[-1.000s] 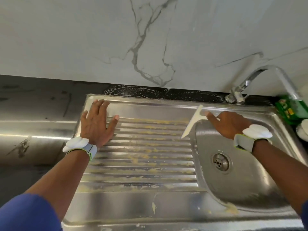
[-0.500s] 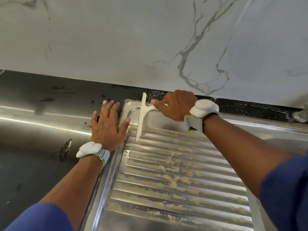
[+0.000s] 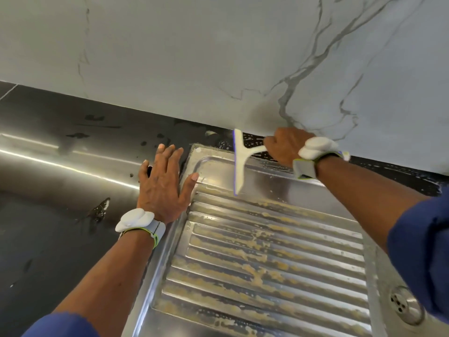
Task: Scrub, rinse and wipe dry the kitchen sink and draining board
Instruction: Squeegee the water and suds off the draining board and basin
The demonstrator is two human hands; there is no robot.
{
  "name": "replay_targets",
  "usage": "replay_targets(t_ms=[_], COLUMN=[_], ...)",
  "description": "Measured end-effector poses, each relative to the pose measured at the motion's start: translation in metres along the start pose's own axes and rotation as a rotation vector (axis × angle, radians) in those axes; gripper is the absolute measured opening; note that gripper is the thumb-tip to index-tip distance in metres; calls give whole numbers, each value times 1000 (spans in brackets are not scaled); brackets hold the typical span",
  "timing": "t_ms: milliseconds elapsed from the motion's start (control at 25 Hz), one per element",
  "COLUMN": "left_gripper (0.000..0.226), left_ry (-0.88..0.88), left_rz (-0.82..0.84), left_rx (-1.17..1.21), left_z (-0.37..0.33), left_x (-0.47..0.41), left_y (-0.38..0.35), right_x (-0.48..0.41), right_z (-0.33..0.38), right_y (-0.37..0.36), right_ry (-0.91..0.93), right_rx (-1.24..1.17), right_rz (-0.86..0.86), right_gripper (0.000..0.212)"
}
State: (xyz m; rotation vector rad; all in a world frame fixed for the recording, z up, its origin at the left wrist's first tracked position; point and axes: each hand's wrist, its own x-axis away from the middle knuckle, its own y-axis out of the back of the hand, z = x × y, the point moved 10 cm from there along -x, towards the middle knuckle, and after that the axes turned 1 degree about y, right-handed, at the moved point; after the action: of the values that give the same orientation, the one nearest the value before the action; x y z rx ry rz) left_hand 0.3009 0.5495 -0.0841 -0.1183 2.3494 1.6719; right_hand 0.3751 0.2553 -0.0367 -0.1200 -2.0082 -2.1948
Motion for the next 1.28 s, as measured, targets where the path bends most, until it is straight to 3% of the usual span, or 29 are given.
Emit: replay_targets(t_ms=[200, 320, 440, 560, 680, 800, 1040, 1280], left_gripper=[78, 78, 77, 73, 71, 64, 56, 55], left_ry=[-29, -33, -24, 4, 29, 59, 137, 141], left_rz=[26, 37, 26, -16, -17, -17, -59, -89], left_rx=[-20, -24, -10, 5, 18, 18, 63, 132], left_z=[-5, -6, -5, -1, 1, 5, 13, 13], left_x=[0, -3, -3, 0, -1, -3, -3, -1], left_y=[-3, -5, -3, 4, 4, 4, 7, 10], right_x=[82, 131, 131, 94, 52, 11, -23, -9], right_z=[-140, -182, -137, -24, 53, 81, 109, 85], right_y=[3, 11, 15, 20, 26, 20, 21, 4], right_ry=[-234, -346, -336, -133, 9, -17, 81, 13], right_rx=[139, 157, 43, -44, -13, -133, -84, -53], right_rz=[49, 13, -124, -190, -242, -212, -195, -74], right_gripper=[49, 55, 68, 42, 48, 44, 44, 38])
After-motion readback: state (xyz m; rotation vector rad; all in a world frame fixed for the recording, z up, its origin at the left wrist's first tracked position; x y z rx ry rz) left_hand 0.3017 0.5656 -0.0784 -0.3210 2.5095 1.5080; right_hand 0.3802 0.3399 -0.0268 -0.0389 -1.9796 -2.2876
